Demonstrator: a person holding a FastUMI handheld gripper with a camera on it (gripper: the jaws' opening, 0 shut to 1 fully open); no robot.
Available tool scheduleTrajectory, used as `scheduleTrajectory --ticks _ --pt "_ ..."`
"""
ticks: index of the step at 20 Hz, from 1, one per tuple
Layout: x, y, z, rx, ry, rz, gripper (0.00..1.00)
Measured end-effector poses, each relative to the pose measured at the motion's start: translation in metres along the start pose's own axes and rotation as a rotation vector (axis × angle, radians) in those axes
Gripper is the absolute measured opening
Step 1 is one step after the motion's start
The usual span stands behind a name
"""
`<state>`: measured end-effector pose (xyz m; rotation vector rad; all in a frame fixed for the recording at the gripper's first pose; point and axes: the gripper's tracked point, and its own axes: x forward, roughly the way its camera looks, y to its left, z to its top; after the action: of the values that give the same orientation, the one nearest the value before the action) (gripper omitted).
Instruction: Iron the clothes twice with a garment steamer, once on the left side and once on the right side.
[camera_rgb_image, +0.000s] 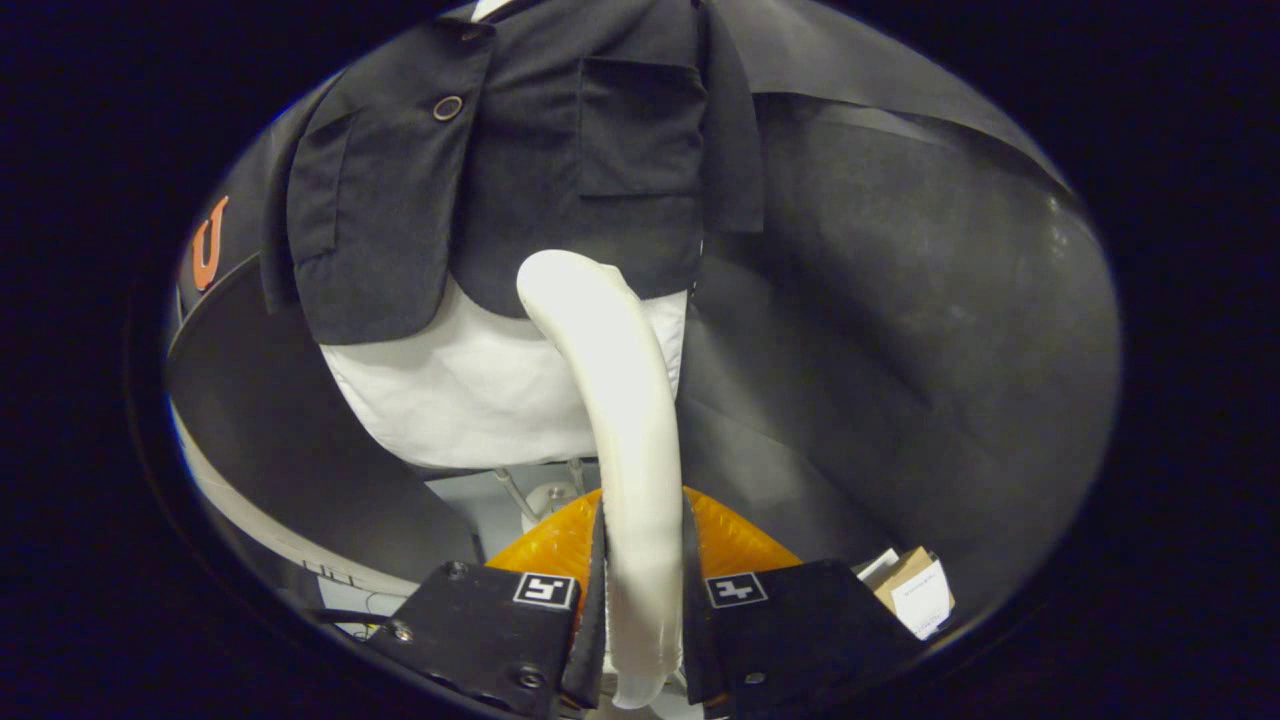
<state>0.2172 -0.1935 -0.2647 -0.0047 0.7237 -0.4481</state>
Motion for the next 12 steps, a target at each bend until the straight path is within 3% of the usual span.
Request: scheduleTrajectory --ticks 6,12 --pt "-0.066 0.01 0.031 0.051 -0.139 0.002 0.34" --pt "-0.187 0.046 0.035 0.049 -0.29 0.02 0.34"
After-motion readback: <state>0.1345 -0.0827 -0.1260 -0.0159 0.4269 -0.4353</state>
